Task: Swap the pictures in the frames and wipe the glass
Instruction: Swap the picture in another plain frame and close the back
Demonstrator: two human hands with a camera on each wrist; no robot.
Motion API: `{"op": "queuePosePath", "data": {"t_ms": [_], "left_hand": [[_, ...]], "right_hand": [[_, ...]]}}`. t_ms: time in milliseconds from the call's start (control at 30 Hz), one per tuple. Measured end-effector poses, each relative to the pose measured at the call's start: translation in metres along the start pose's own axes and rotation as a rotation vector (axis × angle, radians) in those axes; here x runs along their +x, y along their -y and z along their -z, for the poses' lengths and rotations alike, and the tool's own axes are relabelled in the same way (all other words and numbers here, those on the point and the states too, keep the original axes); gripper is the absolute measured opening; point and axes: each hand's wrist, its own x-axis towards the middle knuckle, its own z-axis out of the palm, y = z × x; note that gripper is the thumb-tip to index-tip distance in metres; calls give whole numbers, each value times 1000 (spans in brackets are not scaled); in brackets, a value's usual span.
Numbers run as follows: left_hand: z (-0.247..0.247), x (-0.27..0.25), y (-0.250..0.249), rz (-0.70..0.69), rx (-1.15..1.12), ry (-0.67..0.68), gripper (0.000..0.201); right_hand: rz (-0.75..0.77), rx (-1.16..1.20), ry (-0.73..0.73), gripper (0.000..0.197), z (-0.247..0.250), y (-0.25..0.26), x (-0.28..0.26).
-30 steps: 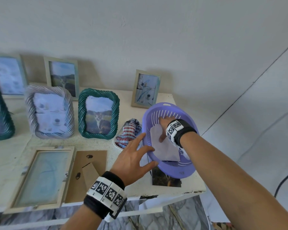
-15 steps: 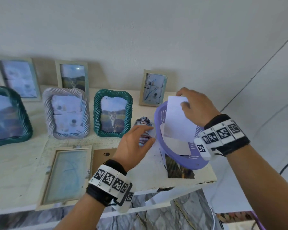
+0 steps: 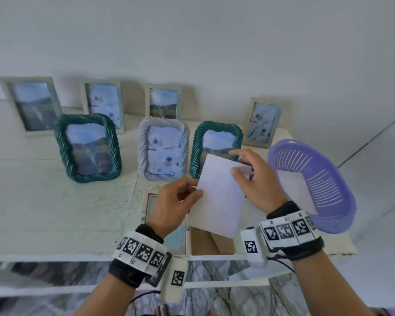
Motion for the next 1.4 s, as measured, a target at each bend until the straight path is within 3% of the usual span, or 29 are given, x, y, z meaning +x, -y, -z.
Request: {"op": "queuePosePath", "data": {"t_ms": [67,167,300,367,467,600,1000,1400], "left_hand": [[18,-7,9,81,-57,-65,13],[40,-17,24,175,-91,-156,11],[59,-30,40,262,-74,-211,12],[67,-37,48,269,41,-214,12],[79,-49,59,142,443,-246,13],[94,-56,73,84,668,-278,23],[102,-61,81,137,610,-192,28],[104,-62,86,124,591,-190,27]], "right_hand": [[-105,79,-31,38,-24,-2,-7],[-286,290,51,43,-58,-2,-23],[-375,409,123,39,-96,-2,-49],[-407,404,122,38,-107,-3,-58],[-484,387,122,35,-118,-5,-67],[-472,219,125,32,-124,-5,-73],[-344,-275,203,23,-134,31,-74],[-345,-387,149,34,-135,14,-75]]}}
